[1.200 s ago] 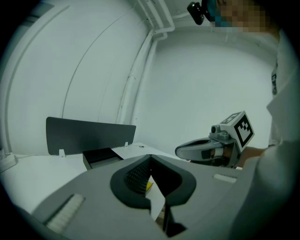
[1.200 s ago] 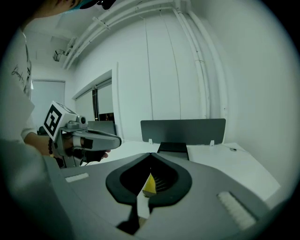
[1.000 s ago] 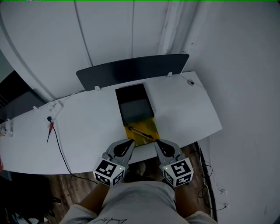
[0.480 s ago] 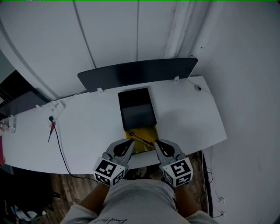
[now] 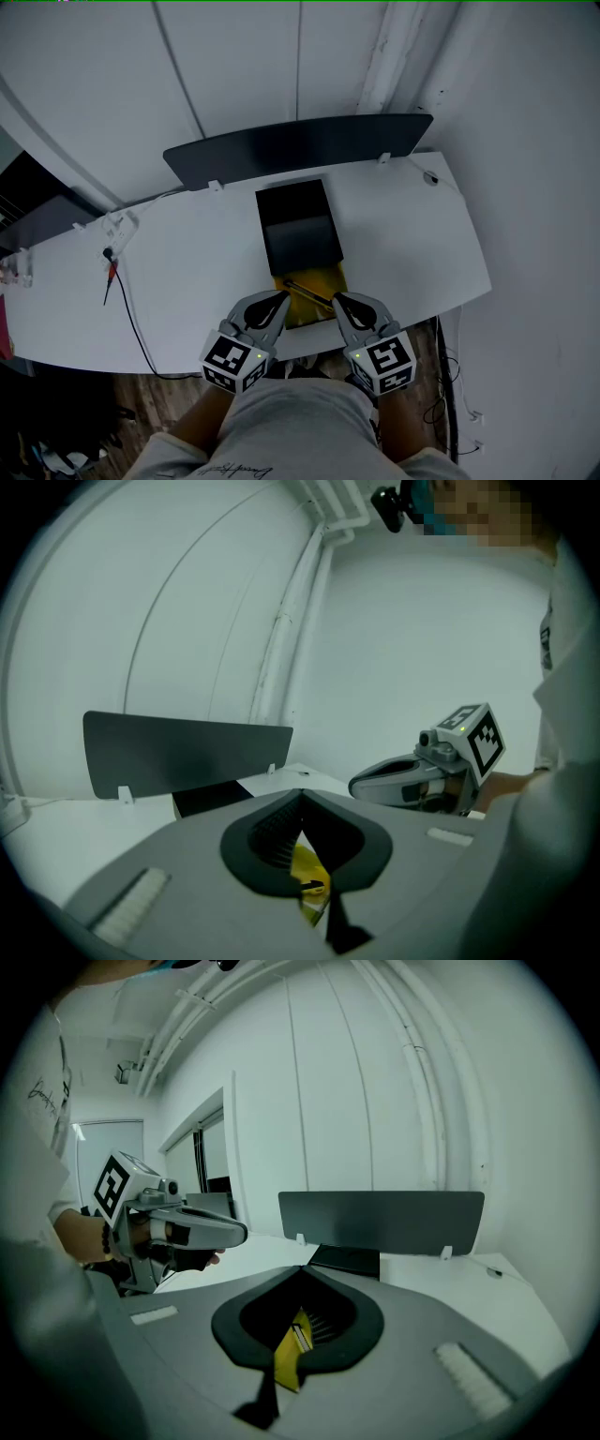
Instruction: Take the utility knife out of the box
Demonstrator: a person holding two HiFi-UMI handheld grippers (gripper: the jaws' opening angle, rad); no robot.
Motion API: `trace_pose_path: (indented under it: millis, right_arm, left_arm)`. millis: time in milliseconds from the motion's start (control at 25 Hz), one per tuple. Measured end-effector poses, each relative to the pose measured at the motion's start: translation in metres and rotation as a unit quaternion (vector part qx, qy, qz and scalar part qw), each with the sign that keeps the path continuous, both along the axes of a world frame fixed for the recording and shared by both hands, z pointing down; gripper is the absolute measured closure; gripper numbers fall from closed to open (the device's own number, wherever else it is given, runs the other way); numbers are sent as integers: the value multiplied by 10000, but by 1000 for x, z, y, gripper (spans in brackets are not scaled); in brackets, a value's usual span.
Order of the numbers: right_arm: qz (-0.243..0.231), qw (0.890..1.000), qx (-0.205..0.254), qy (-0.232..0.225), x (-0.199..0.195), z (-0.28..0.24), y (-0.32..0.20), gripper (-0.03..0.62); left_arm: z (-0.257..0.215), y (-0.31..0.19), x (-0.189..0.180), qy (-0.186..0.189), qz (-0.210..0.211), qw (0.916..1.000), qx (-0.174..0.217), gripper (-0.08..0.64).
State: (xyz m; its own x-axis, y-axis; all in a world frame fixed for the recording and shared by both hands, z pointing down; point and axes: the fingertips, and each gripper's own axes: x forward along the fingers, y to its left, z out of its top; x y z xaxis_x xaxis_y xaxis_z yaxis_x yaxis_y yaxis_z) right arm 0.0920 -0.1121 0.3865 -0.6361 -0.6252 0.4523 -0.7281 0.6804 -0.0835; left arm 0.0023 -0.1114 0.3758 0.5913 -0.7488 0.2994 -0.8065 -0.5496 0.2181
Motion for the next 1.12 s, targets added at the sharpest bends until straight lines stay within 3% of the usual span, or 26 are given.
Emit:
trace_pose_path:
  millis: [1120]
  right_arm:
    - [-73,9967,-630,508,-13,80,-19,577]
  left_arm:
    - [72,-21,-25,-201,136,9986,-468,558]
